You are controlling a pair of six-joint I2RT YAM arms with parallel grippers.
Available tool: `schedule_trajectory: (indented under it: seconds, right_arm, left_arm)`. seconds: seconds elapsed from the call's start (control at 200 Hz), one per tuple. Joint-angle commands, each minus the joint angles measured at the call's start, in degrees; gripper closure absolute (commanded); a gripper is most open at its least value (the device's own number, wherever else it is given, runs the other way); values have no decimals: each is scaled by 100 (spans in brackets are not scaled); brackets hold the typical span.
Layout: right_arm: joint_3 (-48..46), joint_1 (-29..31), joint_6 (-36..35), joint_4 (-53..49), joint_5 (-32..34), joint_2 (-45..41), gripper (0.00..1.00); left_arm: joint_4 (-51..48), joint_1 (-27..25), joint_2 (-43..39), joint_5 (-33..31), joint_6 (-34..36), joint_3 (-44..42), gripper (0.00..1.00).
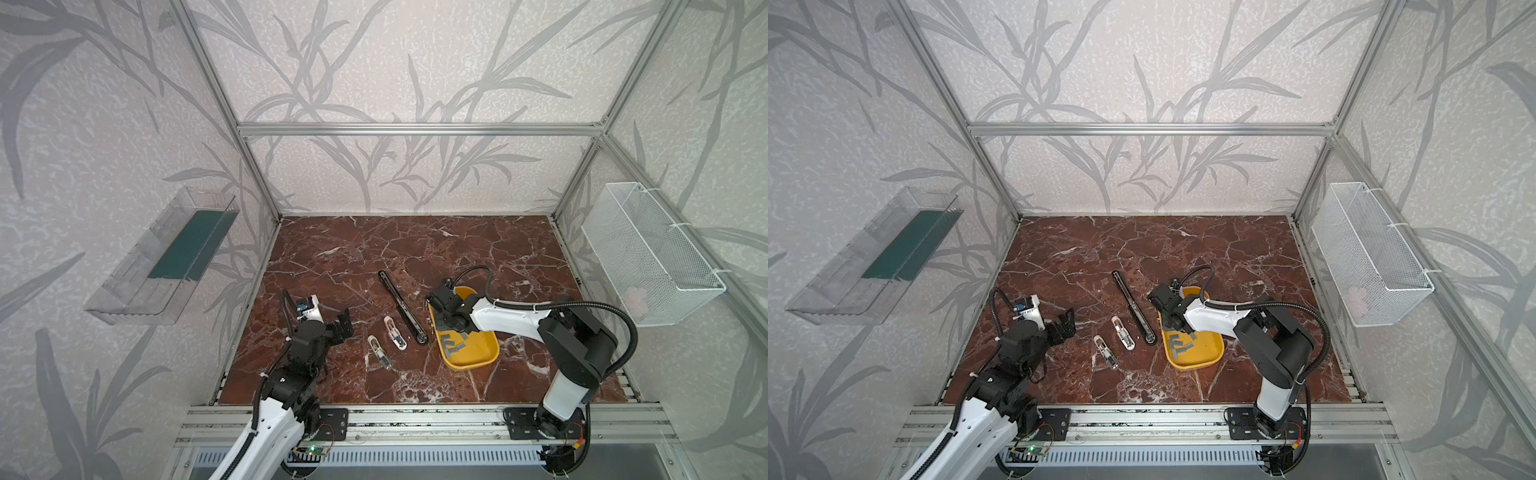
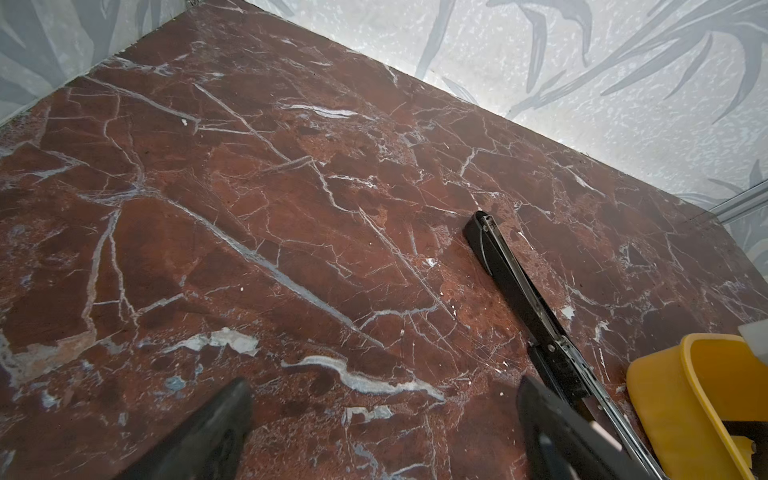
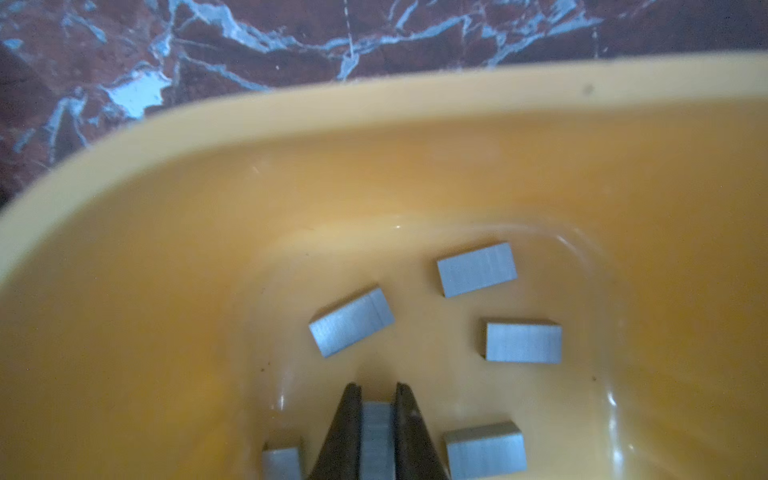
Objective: Load the staples into the stapler
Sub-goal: 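Lower the right gripper onto a grey staple strip and close on it, then lift the staple strip and carry it toward the black stapler base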
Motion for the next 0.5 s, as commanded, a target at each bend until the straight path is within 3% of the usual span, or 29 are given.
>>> schedule_trajectory:
  seconds: [0.0, 0.185, 0.495]
  right_arm:
    - [-3, 41, 74, -151, -19, 243, 83]
    - [-86, 63, 92, -239, 38, 150, 76]
    - [-355, 75, 170, -34, -76, 191, 82]
  left_arm:
    - [79, 19, -47, -137, -60, -34, 1]
    - [86, 22, -34, -172, -54, -34, 1]
    - [84, 23, -34, -173, -55, -34, 1]
